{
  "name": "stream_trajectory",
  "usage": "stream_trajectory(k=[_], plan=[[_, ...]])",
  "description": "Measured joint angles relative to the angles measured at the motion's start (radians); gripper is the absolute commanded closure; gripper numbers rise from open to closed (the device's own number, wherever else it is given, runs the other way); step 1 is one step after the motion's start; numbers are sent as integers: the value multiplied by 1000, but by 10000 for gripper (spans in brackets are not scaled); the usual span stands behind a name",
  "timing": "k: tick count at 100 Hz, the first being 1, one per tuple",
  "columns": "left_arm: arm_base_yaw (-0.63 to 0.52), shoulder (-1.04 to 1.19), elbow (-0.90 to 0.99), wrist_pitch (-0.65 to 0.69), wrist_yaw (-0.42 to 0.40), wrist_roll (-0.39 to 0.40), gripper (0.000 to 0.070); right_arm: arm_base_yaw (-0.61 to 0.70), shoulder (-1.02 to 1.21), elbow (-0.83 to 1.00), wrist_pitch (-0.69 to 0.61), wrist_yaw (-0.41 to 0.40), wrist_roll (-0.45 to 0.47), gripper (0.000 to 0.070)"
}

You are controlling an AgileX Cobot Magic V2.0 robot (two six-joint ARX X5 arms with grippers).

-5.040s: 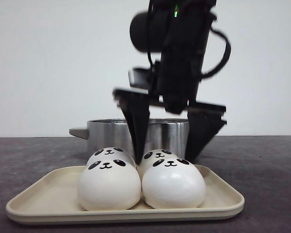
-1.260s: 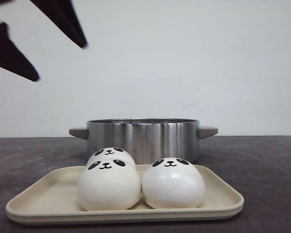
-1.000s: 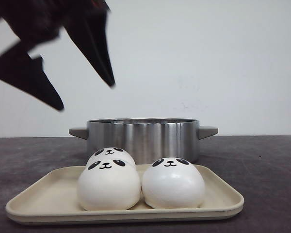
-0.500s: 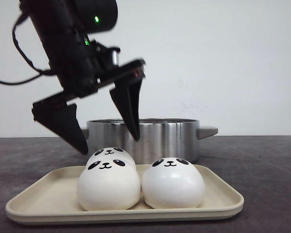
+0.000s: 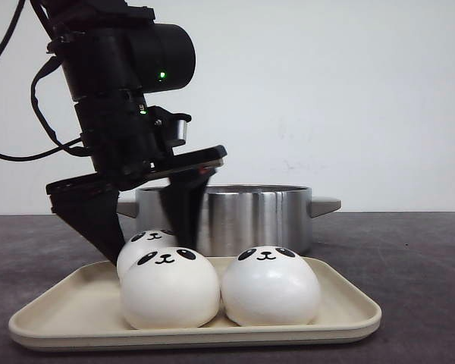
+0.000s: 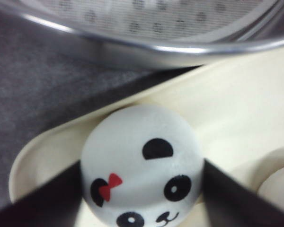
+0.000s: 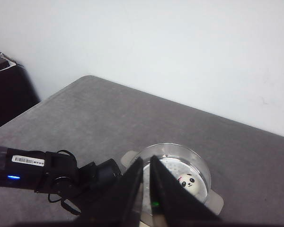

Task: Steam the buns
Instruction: 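Lower the left gripper and grasp the farther remaining panda bun, then carry the bun with the left gripper and release it into the steamer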

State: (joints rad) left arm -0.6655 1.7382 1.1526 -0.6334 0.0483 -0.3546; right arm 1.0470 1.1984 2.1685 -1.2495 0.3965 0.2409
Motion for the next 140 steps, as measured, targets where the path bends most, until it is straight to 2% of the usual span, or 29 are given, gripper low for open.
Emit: stream_trajectory(k=[22,40,57,69,85,112,140], plan=[[0,-5,5,-28,12,2,691,0,0,0,-3,0,0,683],[-32,-161,3,-46,91,12,690,0,0,0,-8,0,0,683],[-85,-414,5,35,108,16,690,0,0,0,-7,0,0,683],[-77,-475,9,154,80,20,690,0,0,0,-6,0,0,683],[-6,-418,19,259,29,37,690,0,0,0,0,0,-2,683],[98,-195,19,459,-14,120,690,0,6,0,1,0,-8,683],[131,51,118,477,-20,164,682,0,6,0,-2,0,-9,683]])
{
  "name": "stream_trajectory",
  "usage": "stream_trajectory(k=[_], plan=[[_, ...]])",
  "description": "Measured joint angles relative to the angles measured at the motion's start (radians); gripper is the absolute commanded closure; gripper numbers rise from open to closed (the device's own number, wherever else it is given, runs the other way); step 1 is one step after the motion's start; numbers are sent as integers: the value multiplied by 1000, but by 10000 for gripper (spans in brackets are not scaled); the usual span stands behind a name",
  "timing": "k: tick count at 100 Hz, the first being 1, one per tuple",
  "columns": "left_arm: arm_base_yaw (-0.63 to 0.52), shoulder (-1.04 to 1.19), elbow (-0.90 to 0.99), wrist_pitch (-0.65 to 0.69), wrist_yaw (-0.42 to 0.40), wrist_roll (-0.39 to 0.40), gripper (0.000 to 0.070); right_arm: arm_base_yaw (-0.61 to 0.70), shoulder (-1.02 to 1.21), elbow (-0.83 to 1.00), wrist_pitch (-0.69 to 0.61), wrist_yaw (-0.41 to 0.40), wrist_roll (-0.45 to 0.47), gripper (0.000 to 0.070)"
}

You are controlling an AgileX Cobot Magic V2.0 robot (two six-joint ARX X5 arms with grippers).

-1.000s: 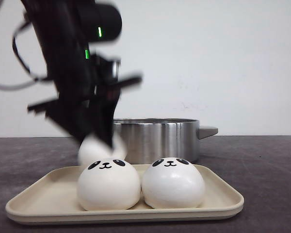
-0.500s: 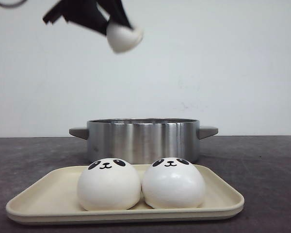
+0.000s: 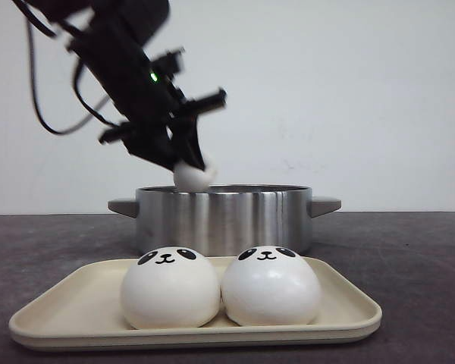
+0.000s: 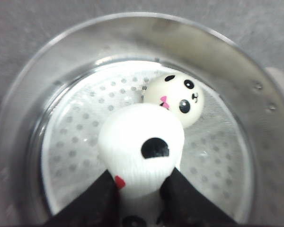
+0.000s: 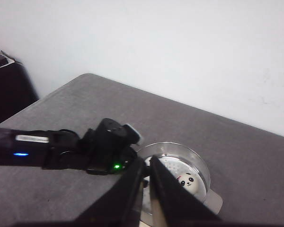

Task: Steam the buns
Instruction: 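Carry the bun with the left gripper and release it into the steamer, then raise the left gripper away from the steamer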

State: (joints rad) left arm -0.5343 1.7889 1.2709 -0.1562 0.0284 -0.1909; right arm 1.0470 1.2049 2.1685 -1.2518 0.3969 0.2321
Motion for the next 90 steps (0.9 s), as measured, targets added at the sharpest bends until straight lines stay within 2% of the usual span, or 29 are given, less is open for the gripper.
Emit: stream_trajectory(k=[9,19,25,36,42,49,78,90], plan=[[0,49,50,5,0,2,650,0,0,0,-10,0,0,683],[0,93,95,12,-1,2,561,0,0,0,-37,0,2,683],[0,108,106,18,-1,2,483,0,0,0,-58,0,8,683],[0,116,106,12,-3,2,285,0,0,0,-85,0,20,683],[0,116,106,6,-3,2,210,0,0,0,-85,0,28,683],[0,116,106,6,-3,4,181,0,0,0,-85,0,34,683],[0,116,146,-38,-3,8,183,0,-4,0,-88,2,35,683],[0,112,206,-140,-2,8,184,0,-6,-19,-97,72,35,683]])
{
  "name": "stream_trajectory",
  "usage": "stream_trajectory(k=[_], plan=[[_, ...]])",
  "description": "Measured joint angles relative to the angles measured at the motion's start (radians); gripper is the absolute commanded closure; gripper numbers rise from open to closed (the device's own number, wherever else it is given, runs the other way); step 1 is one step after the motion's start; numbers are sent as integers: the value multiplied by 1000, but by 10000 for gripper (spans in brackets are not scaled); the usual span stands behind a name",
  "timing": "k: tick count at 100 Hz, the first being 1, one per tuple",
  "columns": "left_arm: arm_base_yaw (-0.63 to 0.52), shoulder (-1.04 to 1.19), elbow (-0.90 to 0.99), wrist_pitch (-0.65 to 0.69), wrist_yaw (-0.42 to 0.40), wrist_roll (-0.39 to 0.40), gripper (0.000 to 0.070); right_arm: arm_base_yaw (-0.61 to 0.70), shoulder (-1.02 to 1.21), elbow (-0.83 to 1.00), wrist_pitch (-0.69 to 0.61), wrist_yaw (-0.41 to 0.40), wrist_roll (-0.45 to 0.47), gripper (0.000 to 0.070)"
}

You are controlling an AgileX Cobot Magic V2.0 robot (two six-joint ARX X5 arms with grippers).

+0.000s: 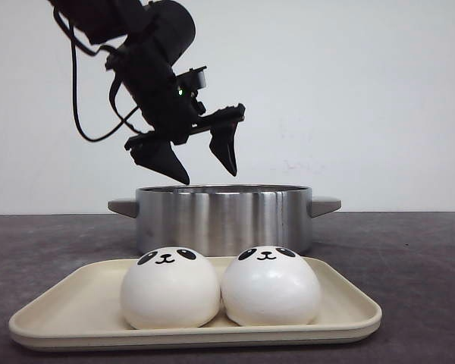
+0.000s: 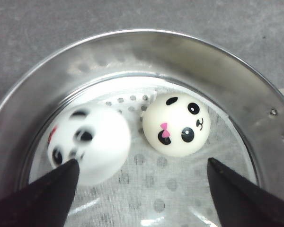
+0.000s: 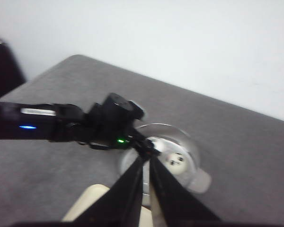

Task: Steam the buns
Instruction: 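Raise the left gripper away from the steamer, then lower the right gripper and grasp the nearer panda bun beside it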

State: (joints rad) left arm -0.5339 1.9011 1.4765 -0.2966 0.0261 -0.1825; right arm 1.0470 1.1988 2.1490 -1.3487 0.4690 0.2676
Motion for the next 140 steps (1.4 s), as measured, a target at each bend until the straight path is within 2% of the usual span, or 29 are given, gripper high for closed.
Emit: stream_trajectory(k=[15,35,45,63,67,70,77,79,81,87,97,101,140], plan=[[-5,-100,14,-107,5,-1,189,0,-7,-102,0,54,0,683],[-47,-354,22,-249,2,-12,191,-21,-7,-365,8,41,10,683],[-79,-481,23,-312,1,-13,191,-27,0,-556,88,-30,39,683],[-146,-693,23,-364,-1,-15,191,-63,5,-904,407,-245,146,671],[-158,-738,23,-370,-1,-15,191,-75,14,-965,461,-295,177,584],[-166,-770,23,-378,-1,-15,191,-85,26,-1001,491,-328,198,455],[-178,-837,23,-403,-1,-16,191,-106,66,-1046,510,-387,240,93],[-181,-855,24,-411,-1,-17,191,-110,79,-1049,507,-398,249,28],[-183,-870,24,-418,-2,-19,191,-114,92,-1050,506,-407,256,2],[-185,-911,24,-437,-1,-24,191,-126,122,-1050,520,-431,269,27],[-185,-961,24,-461,-2,-39,191,-142,169,-1049,537,-475,284,159],[-185,-977,24,-466,-2,-41,191,-149,196,-1048,539,-483,283,189],[-185,-1022,24,-520,-2,-43,190,-204,429,-1048,576,-504,279,214]])
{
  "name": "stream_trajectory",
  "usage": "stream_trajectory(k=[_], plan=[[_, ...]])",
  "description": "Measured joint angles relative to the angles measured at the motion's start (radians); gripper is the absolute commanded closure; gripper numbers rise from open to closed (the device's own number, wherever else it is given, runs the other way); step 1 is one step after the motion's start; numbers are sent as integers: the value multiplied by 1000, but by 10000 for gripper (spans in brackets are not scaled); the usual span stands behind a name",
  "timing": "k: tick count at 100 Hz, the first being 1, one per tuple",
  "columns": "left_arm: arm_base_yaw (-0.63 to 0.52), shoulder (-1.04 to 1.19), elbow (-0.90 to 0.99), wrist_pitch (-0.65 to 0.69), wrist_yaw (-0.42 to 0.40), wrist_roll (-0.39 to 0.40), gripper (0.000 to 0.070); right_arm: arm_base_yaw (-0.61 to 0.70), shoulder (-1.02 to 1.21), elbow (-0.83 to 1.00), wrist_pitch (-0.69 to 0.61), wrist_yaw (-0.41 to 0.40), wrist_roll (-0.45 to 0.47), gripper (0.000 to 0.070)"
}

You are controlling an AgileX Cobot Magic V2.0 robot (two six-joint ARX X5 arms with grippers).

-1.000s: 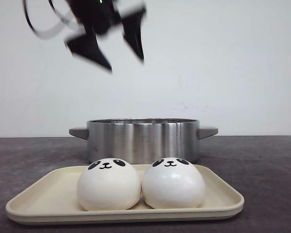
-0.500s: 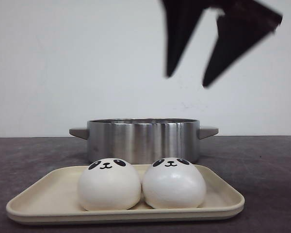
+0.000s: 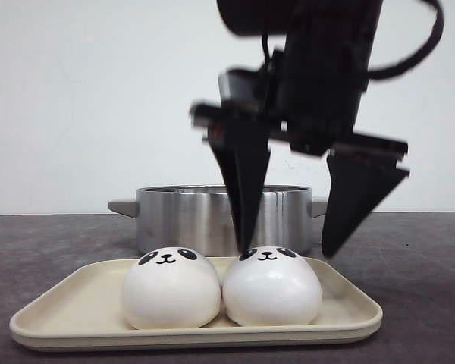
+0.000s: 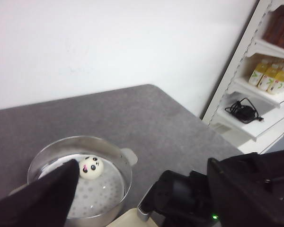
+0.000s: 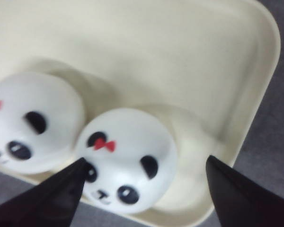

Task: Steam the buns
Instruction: 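Lower the right gripper and grasp the nearer panda bun beside it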

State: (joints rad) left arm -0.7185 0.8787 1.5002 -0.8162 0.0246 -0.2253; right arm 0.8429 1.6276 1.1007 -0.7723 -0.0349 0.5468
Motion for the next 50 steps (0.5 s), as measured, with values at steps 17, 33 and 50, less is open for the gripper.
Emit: stream_trajectory(k=[17,33,50], plan=[[0,6,0,-11,0,0,190,-8,47,8,50,-38,0,221],[0,5,0,-11,0,0,190,-12,88,11,66,-83,0,613],[0,5,0,-14,0,0,190,-18,98,9,64,-84,-11,683]])
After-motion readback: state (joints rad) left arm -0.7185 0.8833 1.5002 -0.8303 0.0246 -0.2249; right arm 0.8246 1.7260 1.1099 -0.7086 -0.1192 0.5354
